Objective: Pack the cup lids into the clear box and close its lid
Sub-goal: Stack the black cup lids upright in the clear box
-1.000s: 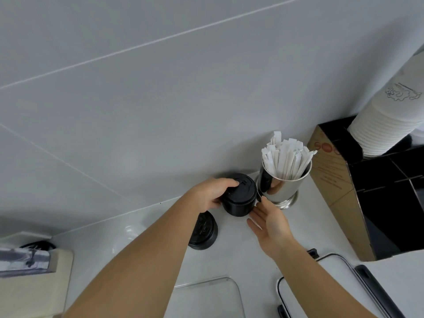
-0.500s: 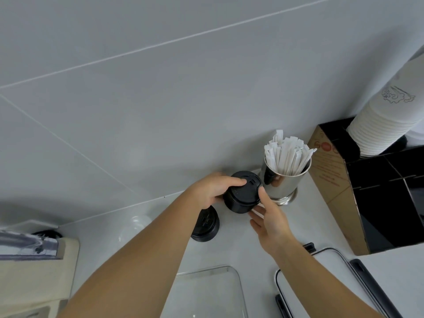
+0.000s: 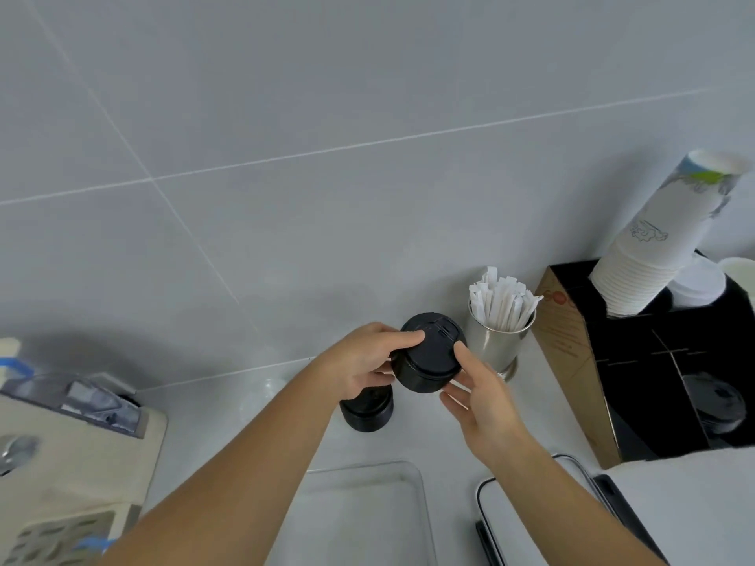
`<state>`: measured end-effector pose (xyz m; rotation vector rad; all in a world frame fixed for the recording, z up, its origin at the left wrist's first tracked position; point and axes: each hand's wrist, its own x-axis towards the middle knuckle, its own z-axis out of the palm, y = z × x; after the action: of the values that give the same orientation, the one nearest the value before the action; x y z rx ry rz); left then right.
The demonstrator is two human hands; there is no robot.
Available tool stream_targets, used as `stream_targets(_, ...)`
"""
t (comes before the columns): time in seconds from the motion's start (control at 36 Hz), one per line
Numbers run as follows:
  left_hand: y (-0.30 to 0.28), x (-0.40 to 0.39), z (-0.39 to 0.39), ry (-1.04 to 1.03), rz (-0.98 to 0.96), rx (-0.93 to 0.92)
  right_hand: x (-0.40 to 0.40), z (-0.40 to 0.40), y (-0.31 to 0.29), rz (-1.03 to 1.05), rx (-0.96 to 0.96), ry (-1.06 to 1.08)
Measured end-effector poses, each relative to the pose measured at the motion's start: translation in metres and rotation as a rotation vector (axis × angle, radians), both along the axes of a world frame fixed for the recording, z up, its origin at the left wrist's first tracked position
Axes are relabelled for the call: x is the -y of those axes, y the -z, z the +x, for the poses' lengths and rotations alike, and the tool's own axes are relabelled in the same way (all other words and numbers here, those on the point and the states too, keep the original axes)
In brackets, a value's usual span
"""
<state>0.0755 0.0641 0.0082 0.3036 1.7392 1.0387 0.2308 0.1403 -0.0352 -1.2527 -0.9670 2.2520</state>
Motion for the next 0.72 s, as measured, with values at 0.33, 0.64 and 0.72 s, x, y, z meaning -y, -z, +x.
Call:
stream_targets(0.33,-0.038,0.083,0.051,-0.162,0.199,0.023,0.048,0.029,-0.052,0.103,-0.084,-0.051)
stream_targets(0.64,-0.042,0.145,0.096,-0.311,0.325,0.029,0.092,0.050,-0.066,0.200,-0.076,-0.171)
stream_targets(0.72,-0.036,0.162,0.103,-0.350,0.321,0.039,0.105,0.055,-0.064,0.222,-0.062,-0.214)
